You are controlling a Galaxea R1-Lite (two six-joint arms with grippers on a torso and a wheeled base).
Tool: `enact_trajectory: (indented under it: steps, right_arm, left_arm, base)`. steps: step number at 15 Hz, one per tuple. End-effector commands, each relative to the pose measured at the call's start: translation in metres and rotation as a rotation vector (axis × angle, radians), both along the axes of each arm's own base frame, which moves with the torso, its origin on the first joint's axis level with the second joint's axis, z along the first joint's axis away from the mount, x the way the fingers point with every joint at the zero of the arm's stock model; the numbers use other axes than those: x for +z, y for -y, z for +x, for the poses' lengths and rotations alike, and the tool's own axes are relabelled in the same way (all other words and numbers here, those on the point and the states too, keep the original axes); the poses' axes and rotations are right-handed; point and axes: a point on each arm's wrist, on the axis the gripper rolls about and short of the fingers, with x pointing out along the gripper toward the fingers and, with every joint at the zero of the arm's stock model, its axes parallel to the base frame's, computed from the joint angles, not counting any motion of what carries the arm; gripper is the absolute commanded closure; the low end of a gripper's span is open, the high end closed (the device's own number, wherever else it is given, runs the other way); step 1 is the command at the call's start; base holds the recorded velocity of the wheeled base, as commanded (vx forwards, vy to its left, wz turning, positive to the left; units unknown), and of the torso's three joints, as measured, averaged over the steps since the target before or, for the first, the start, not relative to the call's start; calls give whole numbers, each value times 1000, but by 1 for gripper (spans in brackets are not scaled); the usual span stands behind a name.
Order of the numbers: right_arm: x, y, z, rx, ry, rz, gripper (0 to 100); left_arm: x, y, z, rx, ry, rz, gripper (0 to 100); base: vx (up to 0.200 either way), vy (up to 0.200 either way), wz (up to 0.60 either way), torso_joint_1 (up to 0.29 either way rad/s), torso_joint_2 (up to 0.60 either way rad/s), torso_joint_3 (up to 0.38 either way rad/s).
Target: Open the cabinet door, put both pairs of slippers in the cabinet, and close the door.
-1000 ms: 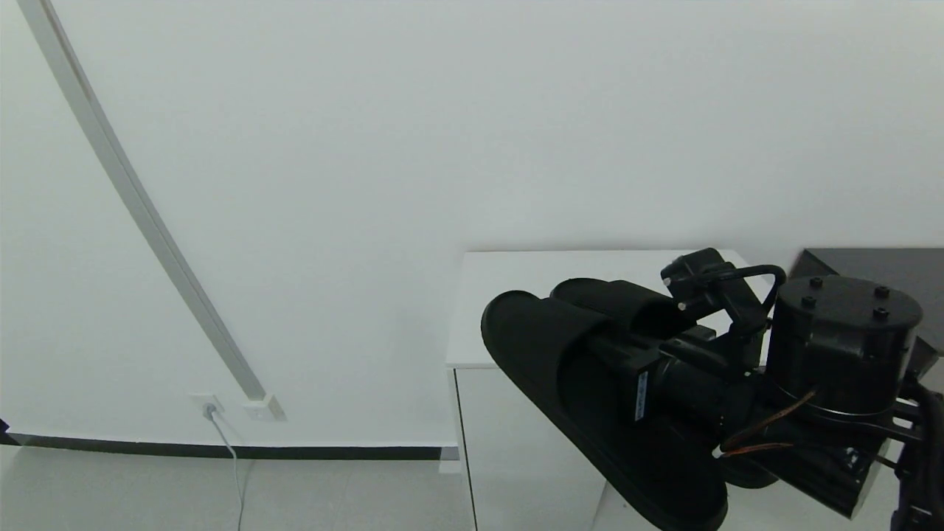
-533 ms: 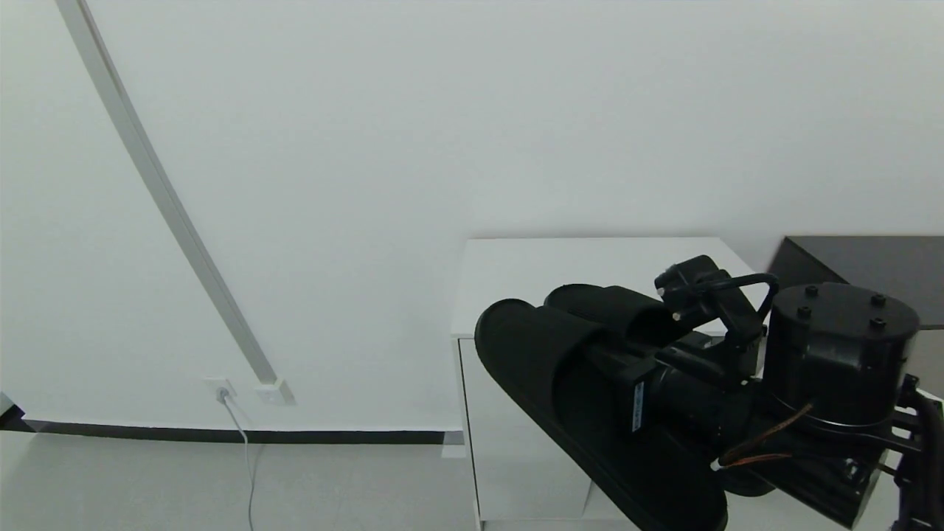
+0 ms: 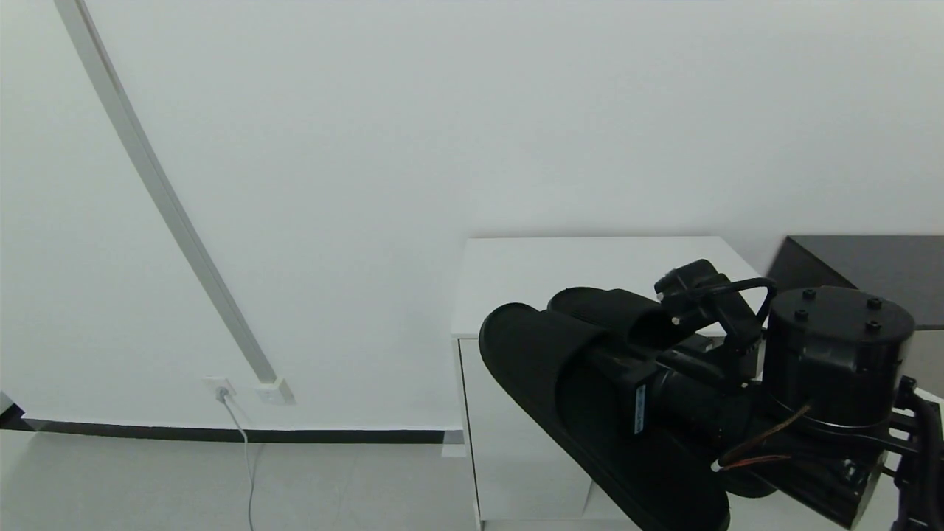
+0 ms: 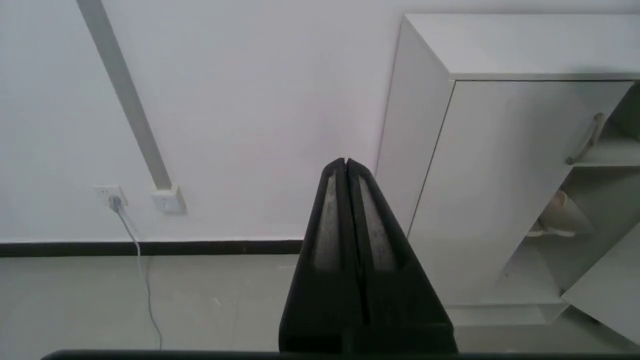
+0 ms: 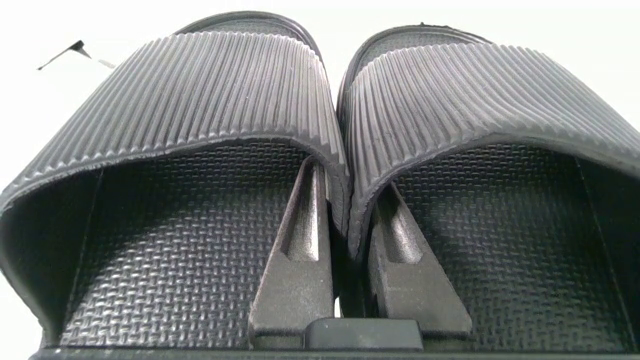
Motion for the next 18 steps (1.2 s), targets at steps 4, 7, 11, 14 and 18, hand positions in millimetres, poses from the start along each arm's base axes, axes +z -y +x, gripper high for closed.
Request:
enact_trajectory:
  steps: [4,7,11,14,18]
  right_arm:
    - [-2,-1,0,4,-1,-10,100]
    - [-3,-1,-1,5,1,-17,100]
    - [-3,0,-2,5,0,-21,100]
    - [-6,1,-2,5,-7,-28,100]
    - [-9,3,1,-3,-2,-45,100]
  left_arm:
    - [0,0,0,1,0,-1,100]
    - [0,0,0,2,0,-1,100]
    - [0,0,0,16,0,-1,100]
    - [0,0,0,15,0,-2,100]
    - [0,0,0,15,0,-2,100]
  base:
    - [0,-50,0,1,1,-2]
    - [0,-200,0,2,2,4]
    - [0,-200,0,5,4,5]
    - [0,-200,0,4,2,2]
    - [0,-200,0,4,4,5]
